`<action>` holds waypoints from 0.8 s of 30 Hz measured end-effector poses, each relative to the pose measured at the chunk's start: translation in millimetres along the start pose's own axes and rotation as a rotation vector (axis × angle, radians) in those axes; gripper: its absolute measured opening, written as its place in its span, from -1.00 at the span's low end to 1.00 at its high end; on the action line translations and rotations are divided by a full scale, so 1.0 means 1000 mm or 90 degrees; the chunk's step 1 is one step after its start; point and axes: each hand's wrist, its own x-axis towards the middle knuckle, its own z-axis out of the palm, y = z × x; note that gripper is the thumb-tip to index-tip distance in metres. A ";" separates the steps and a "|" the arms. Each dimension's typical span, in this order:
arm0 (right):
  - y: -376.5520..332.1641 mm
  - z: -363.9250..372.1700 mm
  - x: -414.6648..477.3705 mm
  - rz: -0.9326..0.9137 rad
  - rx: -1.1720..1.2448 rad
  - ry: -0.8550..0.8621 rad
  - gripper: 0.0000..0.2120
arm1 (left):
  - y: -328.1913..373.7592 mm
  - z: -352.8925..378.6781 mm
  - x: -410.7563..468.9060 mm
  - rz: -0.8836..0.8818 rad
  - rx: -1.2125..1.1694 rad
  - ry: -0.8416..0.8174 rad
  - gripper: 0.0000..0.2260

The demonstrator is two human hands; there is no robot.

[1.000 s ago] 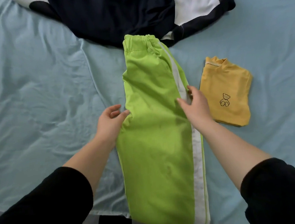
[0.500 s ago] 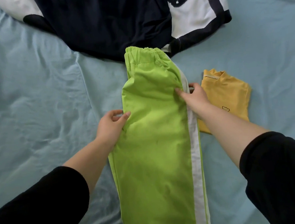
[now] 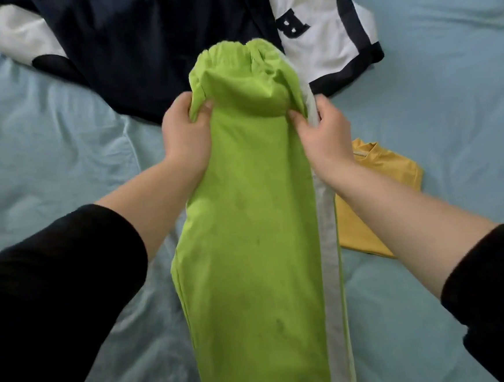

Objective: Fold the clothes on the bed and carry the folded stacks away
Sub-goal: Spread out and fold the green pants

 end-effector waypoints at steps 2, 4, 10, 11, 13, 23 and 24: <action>-0.011 0.004 0.026 -0.013 -0.038 0.013 -0.80 | 0.013 -0.001 0.026 0.035 0.048 -0.002 -0.81; -0.011 0.011 0.048 0.039 -0.116 -0.016 -0.71 | 0.013 0.003 0.047 0.010 0.131 -0.064 -0.76; 0.023 0.060 -0.031 -0.070 -0.280 -0.130 -0.48 | -0.058 0.015 -0.030 0.076 0.477 -0.149 -0.38; 0.037 0.068 -0.052 -0.100 -0.299 -0.213 -0.47 | -0.078 0.014 -0.052 0.128 0.522 -0.213 -0.39; 0.070 0.079 -0.074 -0.133 -0.394 -0.396 -0.40 | -0.117 0.011 -0.068 0.124 0.610 -0.347 -0.36; 0.097 0.074 -0.105 -0.203 -0.504 -0.323 -0.35 | -0.137 0.017 -0.086 0.147 0.767 -0.297 -0.36; 0.097 0.065 -0.127 -0.223 -0.497 -0.324 -0.37 | -0.136 0.014 -0.109 0.156 0.772 -0.295 -0.40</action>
